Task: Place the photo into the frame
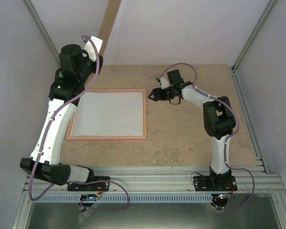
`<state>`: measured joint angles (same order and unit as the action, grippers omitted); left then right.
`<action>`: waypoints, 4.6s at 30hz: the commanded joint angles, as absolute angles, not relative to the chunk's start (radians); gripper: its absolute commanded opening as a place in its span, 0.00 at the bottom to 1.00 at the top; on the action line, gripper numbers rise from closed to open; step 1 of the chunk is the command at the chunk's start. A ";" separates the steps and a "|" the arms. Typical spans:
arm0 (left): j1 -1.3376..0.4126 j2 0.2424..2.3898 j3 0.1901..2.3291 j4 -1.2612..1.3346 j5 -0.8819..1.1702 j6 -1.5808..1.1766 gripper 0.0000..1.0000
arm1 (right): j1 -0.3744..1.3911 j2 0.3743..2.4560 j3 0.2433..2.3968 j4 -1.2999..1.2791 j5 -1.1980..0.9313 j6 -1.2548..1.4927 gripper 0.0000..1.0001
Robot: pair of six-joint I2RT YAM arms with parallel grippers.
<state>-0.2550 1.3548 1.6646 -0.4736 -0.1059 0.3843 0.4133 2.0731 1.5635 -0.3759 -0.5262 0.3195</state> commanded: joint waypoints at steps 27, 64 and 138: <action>-0.225 1.321 1.637 -0.376 -0.071 0.341 0.00 | 0.517 2.375 1.775 -0.444 -0.290 0.450 0.41; -0.225 1.342 1.586 -0.366 0.000 0.317 0.00 | -0.071 1.940 1.277 -0.387 -0.358 0.161 0.46; -0.382 1.101 1.216 -0.142 -0.182 1.090 0.00 | 0.112 1.563 1.640 -0.495 -0.775 0.145 0.98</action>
